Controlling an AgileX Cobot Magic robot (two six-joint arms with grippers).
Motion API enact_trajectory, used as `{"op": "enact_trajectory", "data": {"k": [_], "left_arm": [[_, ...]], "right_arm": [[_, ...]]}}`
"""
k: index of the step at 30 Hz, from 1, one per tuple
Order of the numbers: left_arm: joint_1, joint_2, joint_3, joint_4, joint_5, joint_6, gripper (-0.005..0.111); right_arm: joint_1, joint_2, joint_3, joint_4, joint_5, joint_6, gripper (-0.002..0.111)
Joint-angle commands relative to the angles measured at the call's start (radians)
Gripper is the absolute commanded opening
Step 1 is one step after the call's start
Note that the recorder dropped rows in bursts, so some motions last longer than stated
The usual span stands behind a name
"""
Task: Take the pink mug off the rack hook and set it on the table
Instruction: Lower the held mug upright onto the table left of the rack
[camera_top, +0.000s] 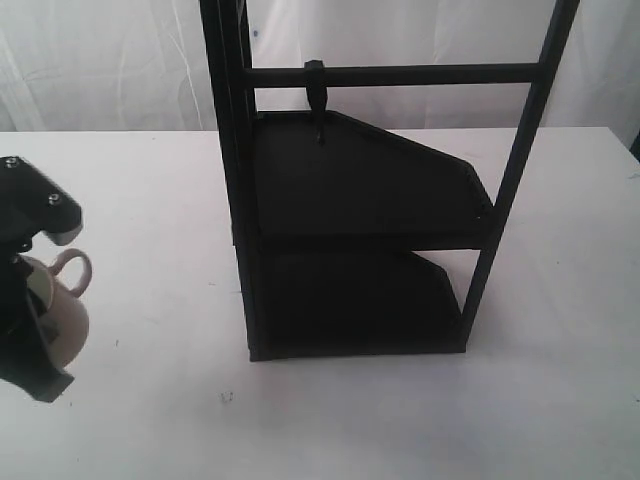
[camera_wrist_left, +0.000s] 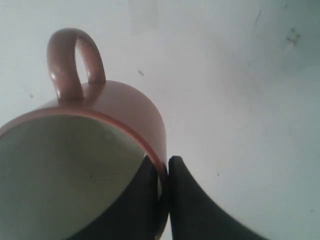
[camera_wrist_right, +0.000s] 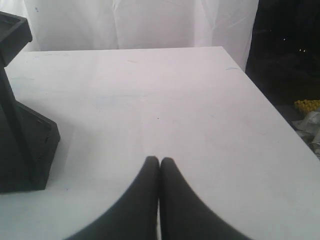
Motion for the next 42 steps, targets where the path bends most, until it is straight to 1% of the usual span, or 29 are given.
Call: {"op": "enact_trajectory", "data": {"k": [1, 4, 7, 12, 18, 20, 22, 24, 26, 32, 35, 38, 42], "left_arm": [[-0.001, 0.052, -0.006, -0.001, -0.185, 0.028, 0.0], [-0.001, 0.077, -0.006, -0.001, -0.291, 0.069, 0.0], [-0.001, 0.096, -0.015, -0.001, -0.315, 0.087, 0.0], [-0.001, 0.149, -0.108, -0.003, -0.165, 0.036, 0.0], [-0.001, 0.219, -0.261, -0.023, 0.028, 0.034, 0.0], [-0.001, 0.248, -0.296, -0.028, 0.062, 0.038, 0.0], [-0.001, 0.269, -0.309, -0.062, 0.063, 0.038, 0.0], [-0.001, 0.284, -0.309, -0.131, 0.048, 0.038, 0.0], [-0.001, 0.288, -0.309, -0.156, 0.021, 0.038, 0.0], [-0.001, 0.294, -0.309, -0.154, -0.01, 0.041, 0.0], [-0.001, 0.351, -0.309, -0.149, -0.042, 0.041, 0.0], [-0.001, 0.363, -0.309, -0.149, -0.045, 0.041, 0.0], [-0.001, 0.382, -0.309, -0.051, -0.045, 0.043, 0.0]], "right_arm": [[-0.005, 0.001, 0.001, 0.004, -0.009, 0.001, 0.0], [-0.005, 0.001, 0.001, 0.004, -0.009, 0.001, 0.0], [-0.005, 0.001, 0.001, 0.004, -0.009, 0.001, 0.0], [-0.005, 0.001, 0.001, 0.004, -0.009, 0.001, 0.0], [-0.005, 0.001, 0.001, 0.004, -0.009, 0.001, 0.0], [-0.005, 0.001, 0.001, 0.004, -0.009, 0.001, 0.0], [-0.005, 0.001, 0.001, 0.004, -0.009, 0.001, 0.0], [-0.005, 0.001, 0.001, 0.004, -0.009, 0.001, 0.0], [-0.005, 0.001, 0.001, 0.004, -0.009, 0.001, 0.0], [-0.005, 0.001, 0.001, 0.004, -0.009, 0.001, 0.0], [-0.005, 0.001, 0.001, 0.004, -0.009, 0.001, 0.0], [-0.005, 0.001, 0.001, 0.004, -0.009, 0.001, 0.0], [-0.005, 0.001, 0.001, 0.004, -0.009, 0.001, 0.0]]}}
